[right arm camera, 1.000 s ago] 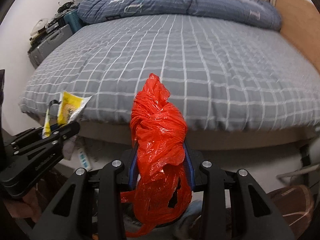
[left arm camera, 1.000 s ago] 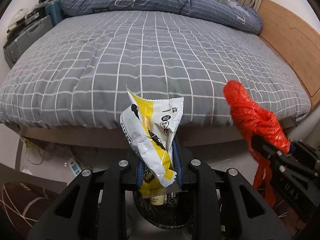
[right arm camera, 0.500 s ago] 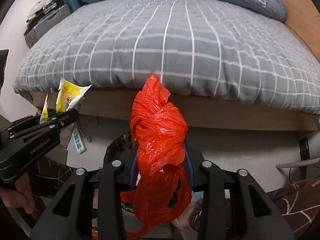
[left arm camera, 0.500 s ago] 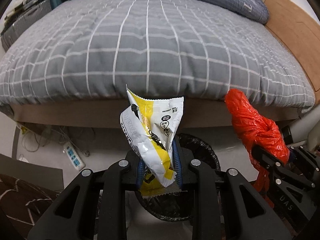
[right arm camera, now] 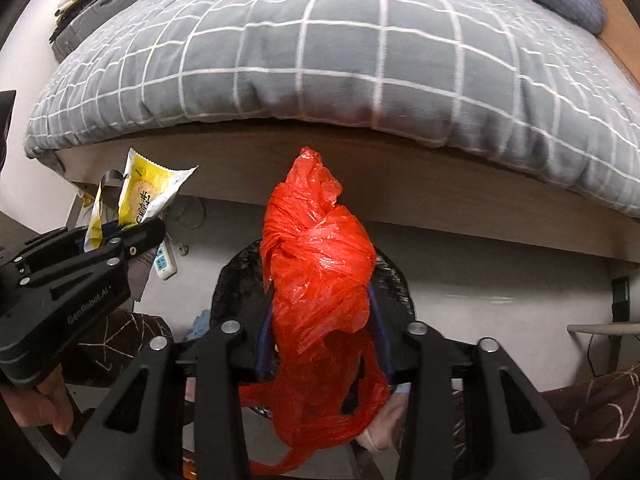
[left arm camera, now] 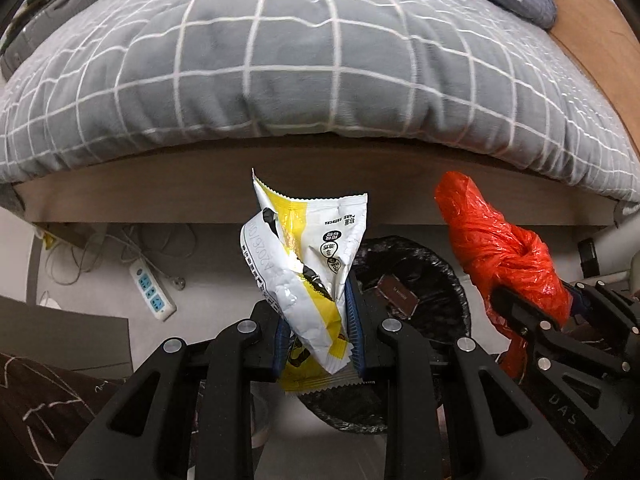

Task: Collect trash
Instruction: 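Carry the red bag and yellow wrapper down over the trash bin, then open the right tool to drop the red bag into the bin, then open the left tool to drop the yellow snack wrapper into the bin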

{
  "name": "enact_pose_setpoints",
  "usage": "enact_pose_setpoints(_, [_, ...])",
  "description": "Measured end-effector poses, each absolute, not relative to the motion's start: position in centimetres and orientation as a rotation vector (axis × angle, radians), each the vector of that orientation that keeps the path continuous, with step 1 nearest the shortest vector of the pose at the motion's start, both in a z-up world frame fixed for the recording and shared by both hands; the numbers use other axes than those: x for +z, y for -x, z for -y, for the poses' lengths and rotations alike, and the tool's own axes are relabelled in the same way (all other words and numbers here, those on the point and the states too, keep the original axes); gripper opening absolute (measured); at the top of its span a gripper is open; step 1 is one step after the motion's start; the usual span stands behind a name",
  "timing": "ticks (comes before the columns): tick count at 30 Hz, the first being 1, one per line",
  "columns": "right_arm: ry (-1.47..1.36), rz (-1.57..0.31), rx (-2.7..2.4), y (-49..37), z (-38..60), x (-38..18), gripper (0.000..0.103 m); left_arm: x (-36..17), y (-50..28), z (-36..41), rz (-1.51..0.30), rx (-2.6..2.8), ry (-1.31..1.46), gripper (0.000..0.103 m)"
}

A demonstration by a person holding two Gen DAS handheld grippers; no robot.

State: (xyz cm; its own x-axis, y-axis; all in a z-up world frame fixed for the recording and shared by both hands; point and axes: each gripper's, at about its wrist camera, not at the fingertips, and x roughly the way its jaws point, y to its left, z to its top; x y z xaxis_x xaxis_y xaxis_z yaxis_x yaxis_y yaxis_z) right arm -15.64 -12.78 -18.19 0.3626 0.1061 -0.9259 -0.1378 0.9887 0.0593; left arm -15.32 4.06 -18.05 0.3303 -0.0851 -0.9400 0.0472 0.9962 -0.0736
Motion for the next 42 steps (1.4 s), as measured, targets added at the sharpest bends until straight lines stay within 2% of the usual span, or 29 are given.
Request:
enact_pose_setpoints(2, [0.028, -1.193, 0.158, 15.5, 12.5, -18.5, 0.055, -18.5, 15.3, -4.4, -1.241, -0.075, 0.037, 0.024])
enact_pose_setpoints(5, [0.018, -1.191, 0.152, 15.4, 12.7, -18.9, 0.065, -18.9, 15.2, -4.2, -1.255, -0.076, 0.036, 0.024])
enact_pose_setpoints(13, [0.023, -1.152, 0.098, 15.7, 15.2, -18.1, 0.082, -19.2, 14.5, -1.0, -1.264, -0.134, 0.016, 0.024])
enact_pose_setpoints(28, [-0.017, -1.071, -0.086, 16.4, 22.3, -16.3, 0.095, -18.8, 14.1, 5.6, -1.273, -0.24, -0.022, 0.024])
enact_pose_setpoints(36, [-0.026, -1.056, -0.115, 16.4, 23.3, -16.0, 0.095, -19.1, 14.3, 5.9, -1.265, -0.257, -0.028, 0.025])
enact_pose_setpoints(39, [-0.03, -1.052, -0.126, 16.4, 23.4, -15.9, 0.095, -19.1, 14.6, 6.1, -1.263, -0.247, -0.028, 0.029])
enact_pose_setpoints(42, [-0.041, -1.057, -0.136, 16.3, 23.7, -16.0, 0.095, -19.5, 14.7, 6.1, -1.266, -0.26, -0.03, 0.041])
